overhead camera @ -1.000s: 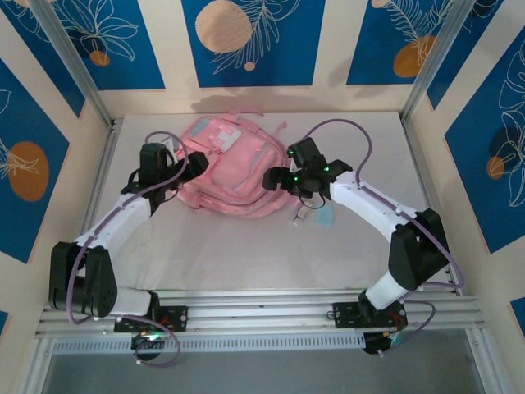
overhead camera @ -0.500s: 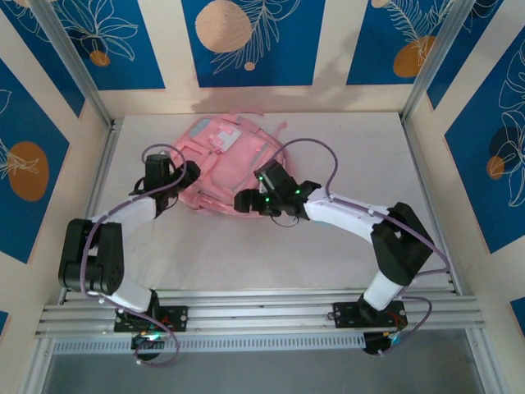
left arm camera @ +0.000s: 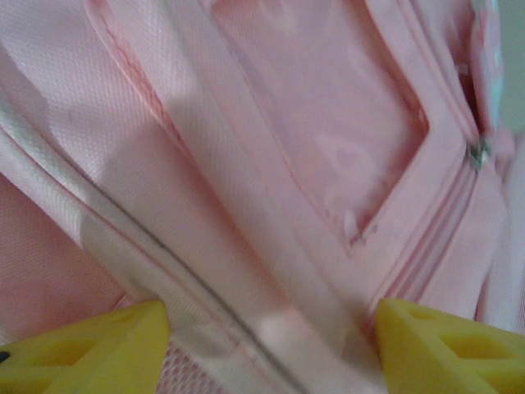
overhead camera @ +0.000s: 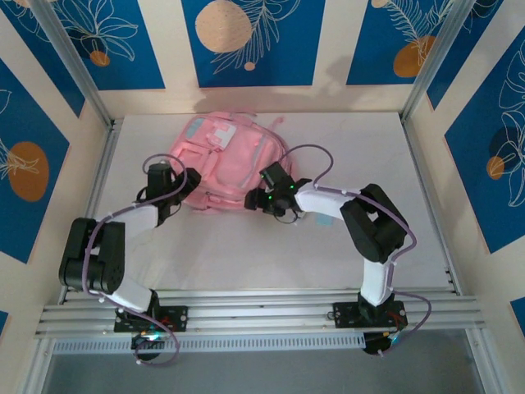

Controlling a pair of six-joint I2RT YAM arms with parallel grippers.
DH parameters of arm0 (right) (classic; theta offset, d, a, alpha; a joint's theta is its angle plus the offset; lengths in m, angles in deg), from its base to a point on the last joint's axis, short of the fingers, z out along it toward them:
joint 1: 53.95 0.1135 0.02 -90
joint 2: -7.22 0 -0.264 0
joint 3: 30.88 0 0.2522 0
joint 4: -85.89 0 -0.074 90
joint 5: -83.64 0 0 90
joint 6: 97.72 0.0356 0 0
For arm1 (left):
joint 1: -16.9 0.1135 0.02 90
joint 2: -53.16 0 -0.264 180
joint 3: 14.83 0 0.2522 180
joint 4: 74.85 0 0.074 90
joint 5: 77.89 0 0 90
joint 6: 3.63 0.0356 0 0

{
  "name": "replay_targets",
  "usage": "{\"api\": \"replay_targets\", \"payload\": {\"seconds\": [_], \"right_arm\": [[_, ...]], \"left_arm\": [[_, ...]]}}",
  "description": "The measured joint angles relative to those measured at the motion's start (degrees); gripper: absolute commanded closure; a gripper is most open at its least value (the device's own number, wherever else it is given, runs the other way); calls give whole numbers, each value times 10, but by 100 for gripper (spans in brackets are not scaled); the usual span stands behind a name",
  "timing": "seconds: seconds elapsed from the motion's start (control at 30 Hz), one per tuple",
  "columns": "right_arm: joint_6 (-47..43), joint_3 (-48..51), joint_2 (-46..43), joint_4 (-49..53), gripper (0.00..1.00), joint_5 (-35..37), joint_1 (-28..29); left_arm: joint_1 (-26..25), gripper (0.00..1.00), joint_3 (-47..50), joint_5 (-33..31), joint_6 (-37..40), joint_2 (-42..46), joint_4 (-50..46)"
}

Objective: Pack the student bag
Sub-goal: Rotate the student bag at the top-center of the table.

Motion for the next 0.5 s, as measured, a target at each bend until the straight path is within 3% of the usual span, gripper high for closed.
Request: {"api": "replay_targets", "payload": {"seconds": [0.27,0.5], "right_arm": [[-25,-61,9,8,36,33,-57],[-26,-51,-45,21,46,34,16]], "left_arm": [[-20,30,63,15,-51,59,2],[-20,29,66,-16,-73,88,7]]}}
